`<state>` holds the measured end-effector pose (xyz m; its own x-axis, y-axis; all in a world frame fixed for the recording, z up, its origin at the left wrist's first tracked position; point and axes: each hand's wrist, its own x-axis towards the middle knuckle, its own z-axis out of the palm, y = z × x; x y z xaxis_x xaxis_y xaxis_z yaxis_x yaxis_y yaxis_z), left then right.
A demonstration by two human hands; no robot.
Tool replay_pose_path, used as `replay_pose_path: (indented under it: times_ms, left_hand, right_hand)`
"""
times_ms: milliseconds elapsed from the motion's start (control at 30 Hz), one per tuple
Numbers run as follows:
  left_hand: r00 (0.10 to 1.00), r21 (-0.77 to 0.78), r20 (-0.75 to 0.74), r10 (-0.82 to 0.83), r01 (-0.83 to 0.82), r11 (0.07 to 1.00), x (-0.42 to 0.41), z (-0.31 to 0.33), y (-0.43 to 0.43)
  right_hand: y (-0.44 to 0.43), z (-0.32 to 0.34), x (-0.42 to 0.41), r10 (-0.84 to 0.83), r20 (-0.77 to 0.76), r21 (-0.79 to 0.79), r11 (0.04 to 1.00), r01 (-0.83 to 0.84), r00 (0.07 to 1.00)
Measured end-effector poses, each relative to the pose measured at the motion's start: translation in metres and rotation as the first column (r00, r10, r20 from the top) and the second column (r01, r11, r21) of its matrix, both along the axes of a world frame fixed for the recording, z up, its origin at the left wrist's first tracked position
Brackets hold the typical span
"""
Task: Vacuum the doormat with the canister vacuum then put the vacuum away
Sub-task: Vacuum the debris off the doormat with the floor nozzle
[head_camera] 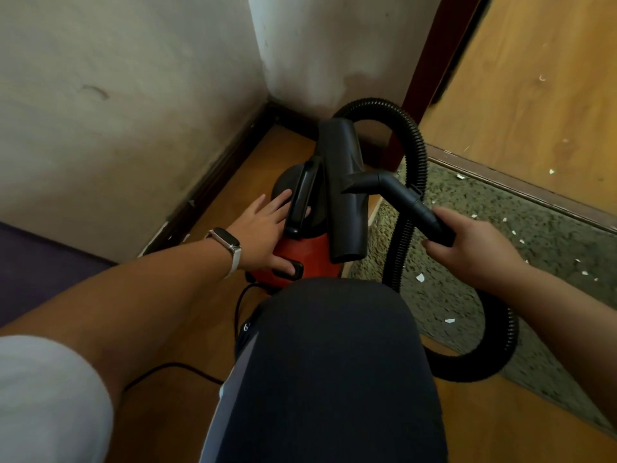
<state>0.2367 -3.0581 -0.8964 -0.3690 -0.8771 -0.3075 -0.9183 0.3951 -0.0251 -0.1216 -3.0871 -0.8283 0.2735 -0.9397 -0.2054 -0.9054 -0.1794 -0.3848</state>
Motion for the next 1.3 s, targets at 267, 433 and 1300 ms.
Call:
replay_pose_path:
  times_ms: [267, 433, 1300]
  left_hand:
    - [0.841, -0.003, -0.449, 0.303, -0.341, 0.940, -0.018, 0.019, 0.013]
    - [0.847, -0.253, -0.497, 0.190, -0.350, 0.902, -0.038, 0.042, 0.007]
    - [0.637, 0.330, 0.202, -0.744, 0.671, 0.664, -0.341, -0.024, -0.092]
  right_hand:
    - [0.007, 0.025, -0.038, -0.054, -0.047, -0.014, 0.998, 0.053, 0.997]
    - [0.007, 0.038, -0.069, -0.140, -0.009, -0.046, 0.989, 0.139, 0.990]
    - [-0.016, 0.033, -0.236, -0.549, 0.260, 0.000, 0.823, 0.569, 0.794]
